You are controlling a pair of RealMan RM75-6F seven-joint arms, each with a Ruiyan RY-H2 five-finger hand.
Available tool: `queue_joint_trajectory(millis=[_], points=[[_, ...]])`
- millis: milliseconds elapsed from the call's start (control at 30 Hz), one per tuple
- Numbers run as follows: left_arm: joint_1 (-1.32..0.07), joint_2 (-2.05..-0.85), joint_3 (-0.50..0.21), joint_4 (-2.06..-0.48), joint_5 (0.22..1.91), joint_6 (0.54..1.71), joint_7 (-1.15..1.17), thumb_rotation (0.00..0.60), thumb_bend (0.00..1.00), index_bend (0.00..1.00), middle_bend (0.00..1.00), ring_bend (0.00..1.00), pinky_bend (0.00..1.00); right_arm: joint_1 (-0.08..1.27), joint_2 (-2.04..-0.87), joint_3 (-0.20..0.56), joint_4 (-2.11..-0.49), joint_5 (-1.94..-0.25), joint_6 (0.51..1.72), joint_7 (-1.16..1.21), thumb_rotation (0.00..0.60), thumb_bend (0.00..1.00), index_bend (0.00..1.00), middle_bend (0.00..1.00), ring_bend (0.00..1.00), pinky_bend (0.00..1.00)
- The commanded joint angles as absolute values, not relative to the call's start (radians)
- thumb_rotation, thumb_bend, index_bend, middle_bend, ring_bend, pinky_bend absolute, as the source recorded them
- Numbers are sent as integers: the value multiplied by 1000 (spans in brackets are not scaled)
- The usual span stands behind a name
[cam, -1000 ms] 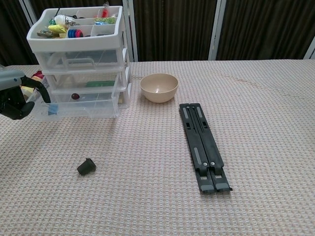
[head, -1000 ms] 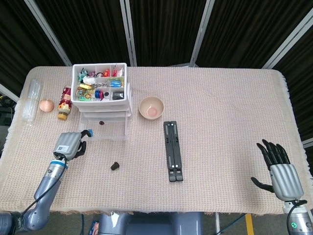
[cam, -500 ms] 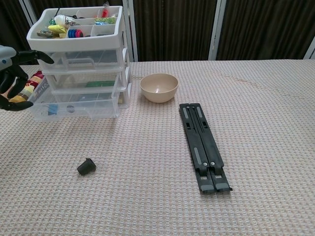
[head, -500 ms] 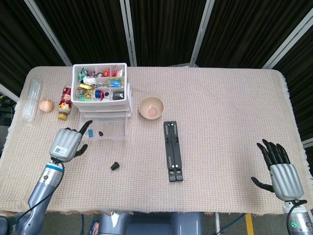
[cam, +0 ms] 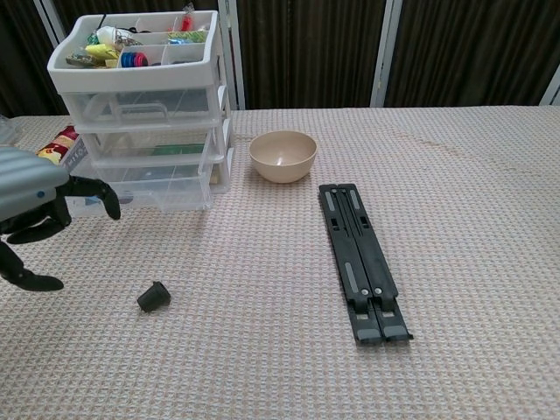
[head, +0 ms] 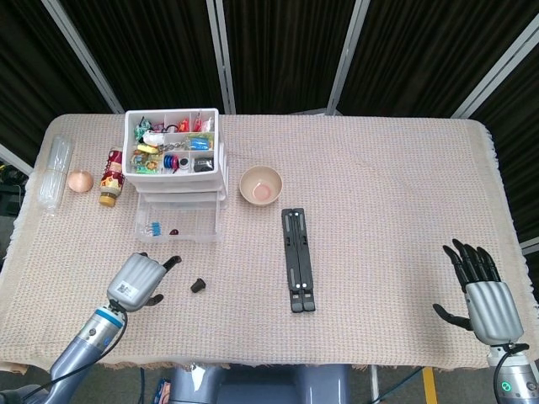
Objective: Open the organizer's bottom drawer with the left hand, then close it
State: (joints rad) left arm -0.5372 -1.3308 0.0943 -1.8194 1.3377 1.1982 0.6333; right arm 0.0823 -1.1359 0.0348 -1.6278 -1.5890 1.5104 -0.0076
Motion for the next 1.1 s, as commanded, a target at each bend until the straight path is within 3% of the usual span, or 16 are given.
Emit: queue_joint_trajectory(millis=[33, 500, 1100], points=[[-554, -1379, 78, -1777, 1301, 1152, 653, 600, 128, 378, 987, 870, 717, 82, -1135, 35, -1627, -1590, 1511, -6, 600, 63, 68, 0, 0, 0], [-657, -1508, 21, -1647, 1195, 993, 772, 600, 137, 359, 1000, 887, 731, 83, -1133, 38, -1623, -1586, 1510, 6, 600, 63, 68, 0, 0, 0], [-698, -1544, 24, -1615, 1157, 942, 806, 600, 145, 349, 1000, 887, 731, 83, -1132, 39, -1622, -1588, 1515, 11, 600, 64, 68, 0, 0, 0]])
